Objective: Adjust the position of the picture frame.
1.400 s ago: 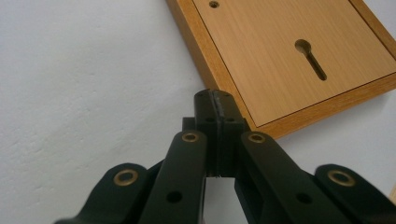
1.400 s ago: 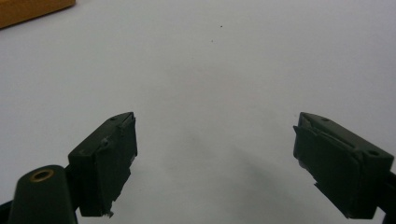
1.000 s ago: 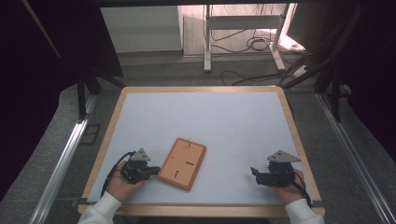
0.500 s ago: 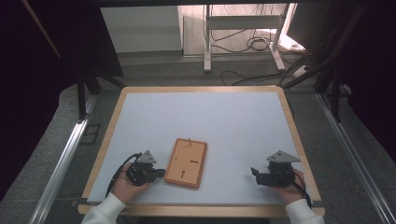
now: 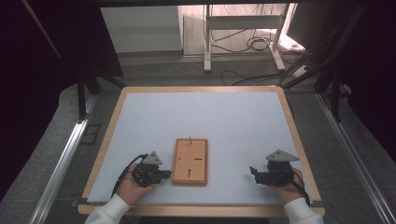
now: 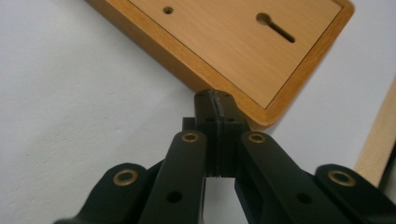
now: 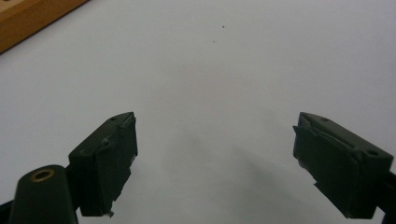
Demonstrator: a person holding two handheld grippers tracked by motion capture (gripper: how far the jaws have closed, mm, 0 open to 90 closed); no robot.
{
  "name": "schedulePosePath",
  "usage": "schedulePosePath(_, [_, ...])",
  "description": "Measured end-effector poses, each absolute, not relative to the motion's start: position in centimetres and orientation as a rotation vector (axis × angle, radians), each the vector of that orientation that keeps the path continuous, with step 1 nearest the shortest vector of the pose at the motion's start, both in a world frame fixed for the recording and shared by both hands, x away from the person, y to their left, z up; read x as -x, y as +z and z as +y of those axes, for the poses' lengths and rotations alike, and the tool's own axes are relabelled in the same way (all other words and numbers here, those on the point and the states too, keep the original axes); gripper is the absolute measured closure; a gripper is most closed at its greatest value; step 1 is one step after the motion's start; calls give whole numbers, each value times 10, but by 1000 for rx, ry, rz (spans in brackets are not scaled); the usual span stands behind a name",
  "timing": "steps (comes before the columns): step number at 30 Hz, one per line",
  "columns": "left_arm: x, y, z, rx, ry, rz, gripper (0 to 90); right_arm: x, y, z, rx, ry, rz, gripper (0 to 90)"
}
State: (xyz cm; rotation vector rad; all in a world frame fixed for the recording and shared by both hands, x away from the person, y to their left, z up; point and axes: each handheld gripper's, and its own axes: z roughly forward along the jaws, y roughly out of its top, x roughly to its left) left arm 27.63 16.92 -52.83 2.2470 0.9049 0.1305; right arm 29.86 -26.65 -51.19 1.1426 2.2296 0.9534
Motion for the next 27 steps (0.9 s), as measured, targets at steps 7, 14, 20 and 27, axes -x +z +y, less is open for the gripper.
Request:
schedulePosePath(7, [-267,-517,186,-2150,226,926,900,-299,-508,-259,-1107,1031,2223,145])
schedulePosePath(14, [-259,-512,205,-2060,314,983,793,-304,-510,-250,-1077,1041,2245,146])
schedulePosePath(20, [-263,-511,211,-1966,342,1067,400,-299,-507,-254,-1073,1081,2218,143])
schedulePosePath(27, [-263,-509,211,-1957,364,1046,294,-296,-508,-254,-1068,1103,2211,133])
